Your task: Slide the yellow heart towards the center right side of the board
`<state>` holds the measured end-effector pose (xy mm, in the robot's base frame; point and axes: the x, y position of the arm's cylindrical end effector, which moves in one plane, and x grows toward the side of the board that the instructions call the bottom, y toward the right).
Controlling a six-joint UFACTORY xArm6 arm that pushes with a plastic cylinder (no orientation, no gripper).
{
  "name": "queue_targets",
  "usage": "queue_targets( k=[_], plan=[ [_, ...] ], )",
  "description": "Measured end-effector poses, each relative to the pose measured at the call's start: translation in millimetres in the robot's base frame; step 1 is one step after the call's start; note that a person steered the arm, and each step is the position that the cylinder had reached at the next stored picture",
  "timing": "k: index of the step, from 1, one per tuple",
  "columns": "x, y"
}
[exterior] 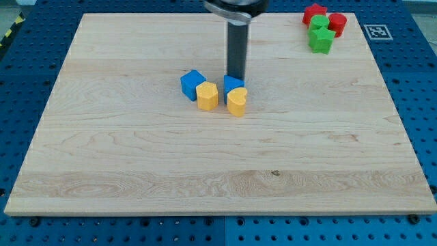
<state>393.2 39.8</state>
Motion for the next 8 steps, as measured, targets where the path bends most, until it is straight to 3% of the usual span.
queue_targets(
  k=[3, 4, 8],
  plan=[
    [-6.2, 6.0],
    [2.6, -18.6],
    [70.9, -52.4]
  ],
)
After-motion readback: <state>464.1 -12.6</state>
